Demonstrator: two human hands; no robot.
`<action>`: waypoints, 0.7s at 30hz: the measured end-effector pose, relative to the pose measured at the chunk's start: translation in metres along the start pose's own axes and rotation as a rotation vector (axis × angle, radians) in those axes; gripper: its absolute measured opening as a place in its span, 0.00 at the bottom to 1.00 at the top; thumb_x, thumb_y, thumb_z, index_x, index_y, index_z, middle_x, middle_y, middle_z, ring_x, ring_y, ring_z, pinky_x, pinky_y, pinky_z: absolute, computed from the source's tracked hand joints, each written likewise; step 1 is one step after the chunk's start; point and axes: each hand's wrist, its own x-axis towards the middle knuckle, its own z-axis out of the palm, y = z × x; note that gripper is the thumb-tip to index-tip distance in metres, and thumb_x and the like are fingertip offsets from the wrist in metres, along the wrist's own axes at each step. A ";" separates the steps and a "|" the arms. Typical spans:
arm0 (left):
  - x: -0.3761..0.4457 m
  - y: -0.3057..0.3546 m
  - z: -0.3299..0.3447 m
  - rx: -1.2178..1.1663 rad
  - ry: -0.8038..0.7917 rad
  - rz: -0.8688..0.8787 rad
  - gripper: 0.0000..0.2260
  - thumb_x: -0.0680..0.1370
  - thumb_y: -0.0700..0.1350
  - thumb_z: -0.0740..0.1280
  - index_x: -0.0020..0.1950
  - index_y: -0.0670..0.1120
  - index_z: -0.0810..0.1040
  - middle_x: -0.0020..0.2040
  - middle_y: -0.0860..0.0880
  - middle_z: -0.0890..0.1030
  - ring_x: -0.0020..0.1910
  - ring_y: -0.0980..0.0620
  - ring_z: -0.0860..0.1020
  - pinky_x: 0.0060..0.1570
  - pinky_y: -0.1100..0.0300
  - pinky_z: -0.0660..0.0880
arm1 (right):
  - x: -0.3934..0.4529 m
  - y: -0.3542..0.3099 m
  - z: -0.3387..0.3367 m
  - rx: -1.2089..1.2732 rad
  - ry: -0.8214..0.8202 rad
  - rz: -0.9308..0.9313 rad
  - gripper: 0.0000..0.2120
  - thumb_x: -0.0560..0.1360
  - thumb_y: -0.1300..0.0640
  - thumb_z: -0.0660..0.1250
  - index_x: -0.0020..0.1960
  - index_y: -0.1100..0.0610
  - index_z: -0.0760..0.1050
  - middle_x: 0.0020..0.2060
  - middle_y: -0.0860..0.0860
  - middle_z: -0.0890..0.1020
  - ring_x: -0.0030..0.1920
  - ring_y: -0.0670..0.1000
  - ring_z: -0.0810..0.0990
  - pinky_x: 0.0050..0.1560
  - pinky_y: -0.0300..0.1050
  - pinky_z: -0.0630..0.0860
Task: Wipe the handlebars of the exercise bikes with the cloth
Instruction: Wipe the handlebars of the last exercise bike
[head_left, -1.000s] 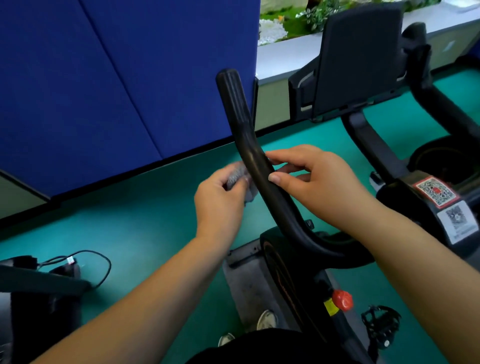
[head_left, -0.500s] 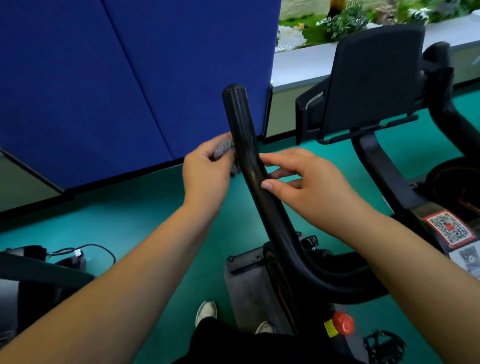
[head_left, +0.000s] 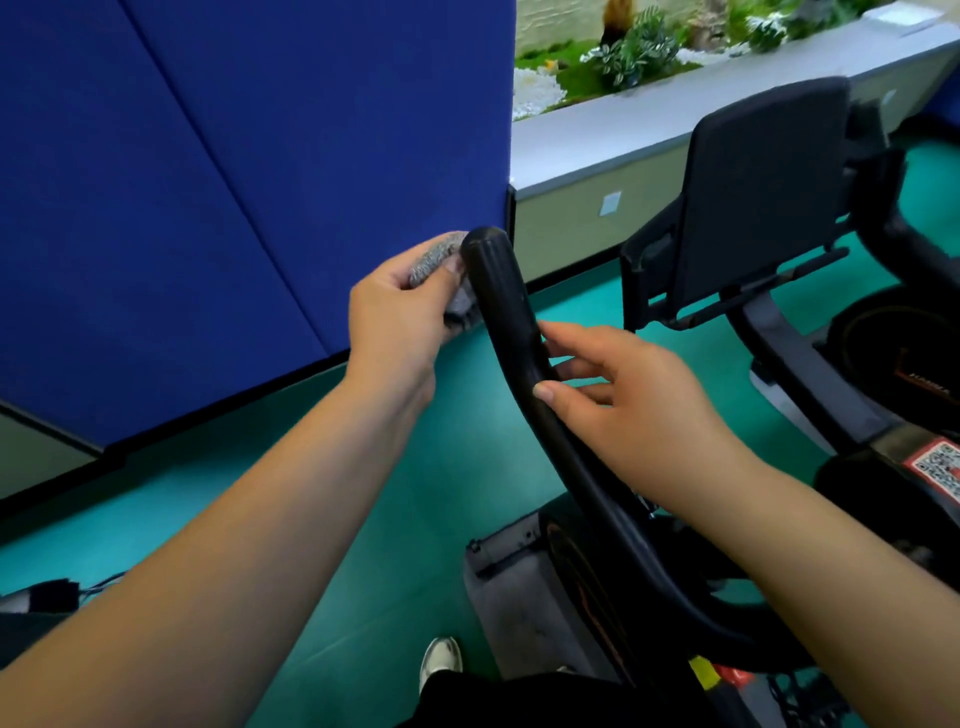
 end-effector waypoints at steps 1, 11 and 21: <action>0.005 0.003 0.000 -0.020 -0.008 -0.014 0.08 0.78 0.38 0.66 0.55 0.41 0.81 0.50 0.41 0.84 0.48 0.45 0.83 0.45 0.50 0.81 | 0.002 -0.001 0.002 -0.020 0.011 -0.012 0.23 0.74 0.59 0.69 0.67 0.47 0.73 0.54 0.43 0.78 0.52 0.40 0.78 0.55 0.34 0.76; 0.006 0.067 0.014 0.987 -0.532 0.949 0.16 0.69 0.37 0.69 0.55 0.47 0.83 0.52 0.52 0.83 0.53 0.54 0.79 0.56 0.63 0.72 | 0.010 -0.007 0.006 -0.047 0.053 0.049 0.21 0.72 0.57 0.72 0.64 0.46 0.75 0.49 0.38 0.76 0.50 0.38 0.79 0.54 0.31 0.75; -0.046 0.012 -0.021 1.039 -0.466 1.065 0.14 0.76 0.41 0.61 0.56 0.43 0.83 0.56 0.47 0.82 0.56 0.45 0.78 0.58 0.56 0.73 | -0.005 -0.010 -0.010 -0.130 0.070 0.027 0.10 0.73 0.59 0.70 0.52 0.47 0.82 0.43 0.43 0.83 0.45 0.41 0.80 0.49 0.35 0.74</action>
